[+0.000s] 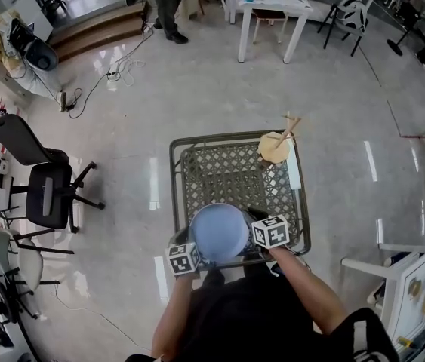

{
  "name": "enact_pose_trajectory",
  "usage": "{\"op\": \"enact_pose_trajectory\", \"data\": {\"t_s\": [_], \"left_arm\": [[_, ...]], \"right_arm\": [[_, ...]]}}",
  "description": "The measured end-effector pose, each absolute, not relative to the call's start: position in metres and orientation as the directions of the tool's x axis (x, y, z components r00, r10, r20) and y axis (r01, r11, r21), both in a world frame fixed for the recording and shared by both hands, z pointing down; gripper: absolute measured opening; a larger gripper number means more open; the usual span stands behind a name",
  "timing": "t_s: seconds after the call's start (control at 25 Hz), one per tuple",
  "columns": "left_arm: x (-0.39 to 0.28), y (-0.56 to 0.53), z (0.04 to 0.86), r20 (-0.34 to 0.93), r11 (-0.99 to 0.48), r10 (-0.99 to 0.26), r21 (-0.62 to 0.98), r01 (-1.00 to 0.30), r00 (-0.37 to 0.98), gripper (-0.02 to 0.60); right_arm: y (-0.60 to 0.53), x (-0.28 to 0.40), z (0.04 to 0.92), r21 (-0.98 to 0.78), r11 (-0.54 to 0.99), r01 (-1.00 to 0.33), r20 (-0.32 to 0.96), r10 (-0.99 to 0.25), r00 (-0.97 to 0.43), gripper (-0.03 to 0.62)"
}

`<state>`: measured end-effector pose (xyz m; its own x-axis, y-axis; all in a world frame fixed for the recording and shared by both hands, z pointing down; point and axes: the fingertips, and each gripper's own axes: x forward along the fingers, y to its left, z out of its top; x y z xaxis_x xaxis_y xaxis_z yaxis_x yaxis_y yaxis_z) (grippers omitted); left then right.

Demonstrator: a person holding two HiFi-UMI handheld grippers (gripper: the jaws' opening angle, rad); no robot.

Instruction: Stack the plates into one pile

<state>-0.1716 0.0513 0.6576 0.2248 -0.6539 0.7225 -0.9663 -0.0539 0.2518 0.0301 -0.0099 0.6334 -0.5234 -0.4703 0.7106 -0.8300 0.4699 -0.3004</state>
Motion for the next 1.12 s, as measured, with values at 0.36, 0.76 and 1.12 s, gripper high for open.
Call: {"op": "enact_pose_trajectory", "data": {"t_s": [0.36, 0.76, 1.12], "left_arm": [[-0.151, 0.017, 0.546, 0.504, -0.180, -0.823, 0.209, -0.961, 0.263, 0.015], [-0.129, 0.018, 0.410, 0.214, -0.262, -0.931, 0.171, -0.950, 0.296, 0.015], [-0.129, 0.038, 0.371, 0.117, -0.248, -0.957, 0.155, -0.956, 0.267, 0.015]], "right_arm": [[-0.020, 0.027, 0.532, -0.288, 0.511, -0.810, 0.516, -0.630, -0.580, 0.011], [-0.012, 0.022, 0.436, -0.229, 0.559, -0.797, 0.330, -0.726, -0.604, 0.009], [0.015, 0.019, 0.390, -0.262, 0.572, -0.777, 0.217, -0.750, -0.625, 0.009]]}}
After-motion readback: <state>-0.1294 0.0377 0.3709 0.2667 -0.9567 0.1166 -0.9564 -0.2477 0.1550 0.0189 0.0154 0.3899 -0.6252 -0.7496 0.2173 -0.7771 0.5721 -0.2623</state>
